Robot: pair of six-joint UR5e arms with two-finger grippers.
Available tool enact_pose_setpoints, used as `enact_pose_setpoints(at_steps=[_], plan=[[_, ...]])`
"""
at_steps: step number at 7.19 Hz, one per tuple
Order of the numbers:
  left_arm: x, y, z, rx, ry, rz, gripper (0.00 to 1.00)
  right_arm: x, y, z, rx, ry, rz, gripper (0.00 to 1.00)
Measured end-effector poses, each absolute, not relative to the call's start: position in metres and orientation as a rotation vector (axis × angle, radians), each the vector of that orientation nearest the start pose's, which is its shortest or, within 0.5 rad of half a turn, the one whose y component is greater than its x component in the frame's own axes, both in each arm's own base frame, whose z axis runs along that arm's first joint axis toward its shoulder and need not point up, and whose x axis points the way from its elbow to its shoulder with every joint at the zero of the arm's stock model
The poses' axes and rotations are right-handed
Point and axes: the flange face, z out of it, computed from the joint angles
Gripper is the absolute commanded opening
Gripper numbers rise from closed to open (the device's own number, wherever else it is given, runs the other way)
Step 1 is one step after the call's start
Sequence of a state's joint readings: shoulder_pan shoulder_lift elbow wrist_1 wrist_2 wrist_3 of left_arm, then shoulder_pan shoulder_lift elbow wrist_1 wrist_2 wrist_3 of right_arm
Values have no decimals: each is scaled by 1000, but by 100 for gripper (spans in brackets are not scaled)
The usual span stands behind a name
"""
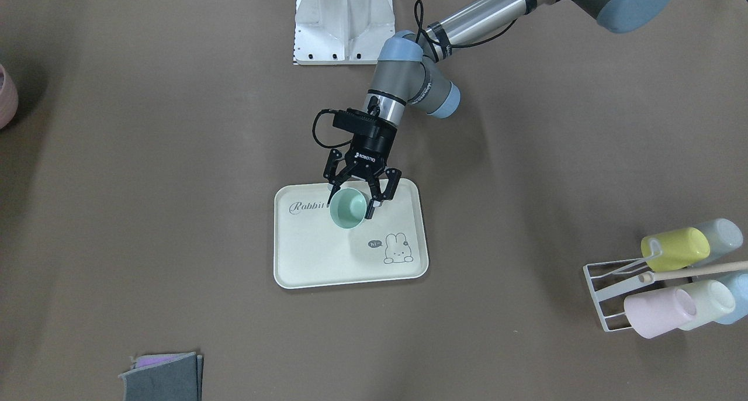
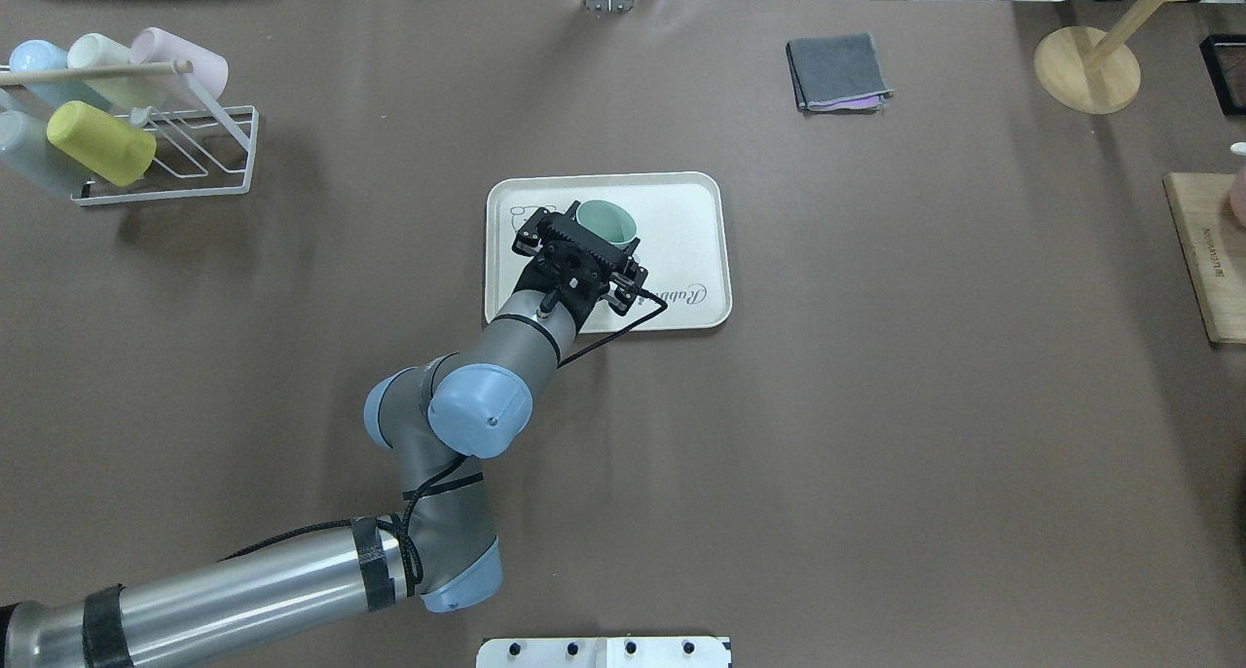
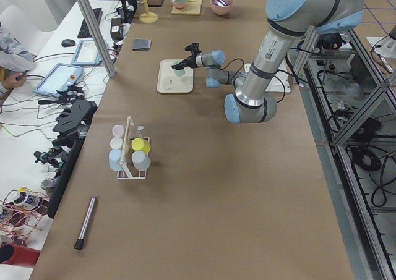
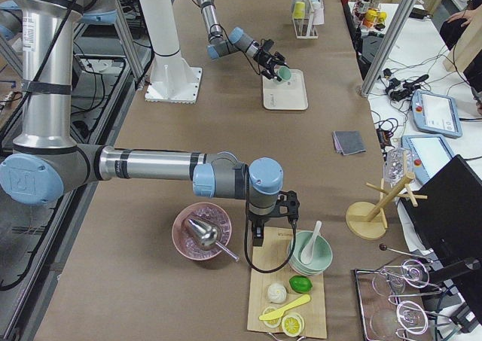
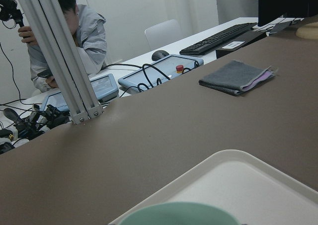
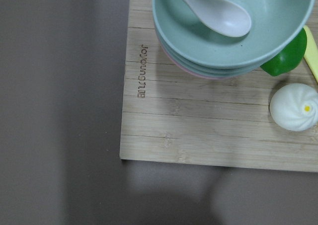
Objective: Pick up and place green cup on tray
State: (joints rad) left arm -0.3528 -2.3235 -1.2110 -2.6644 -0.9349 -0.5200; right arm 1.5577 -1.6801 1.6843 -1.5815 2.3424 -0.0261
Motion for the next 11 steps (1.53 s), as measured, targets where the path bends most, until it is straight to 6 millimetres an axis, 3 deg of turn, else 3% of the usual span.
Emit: enact_pose_setpoints(at_steps=[4, 8, 11], plan=[[646, -427, 228, 1300, 739, 87, 86, 61, -445, 656, 0, -773, -28, 100], [648, -425, 226, 1301, 741, 86, 88, 61, -445, 656, -1, -772, -27, 100], [645, -423, 225, 1303, 775, 65, 96, 61, -445, 657, -1, -772, -27, 100]])
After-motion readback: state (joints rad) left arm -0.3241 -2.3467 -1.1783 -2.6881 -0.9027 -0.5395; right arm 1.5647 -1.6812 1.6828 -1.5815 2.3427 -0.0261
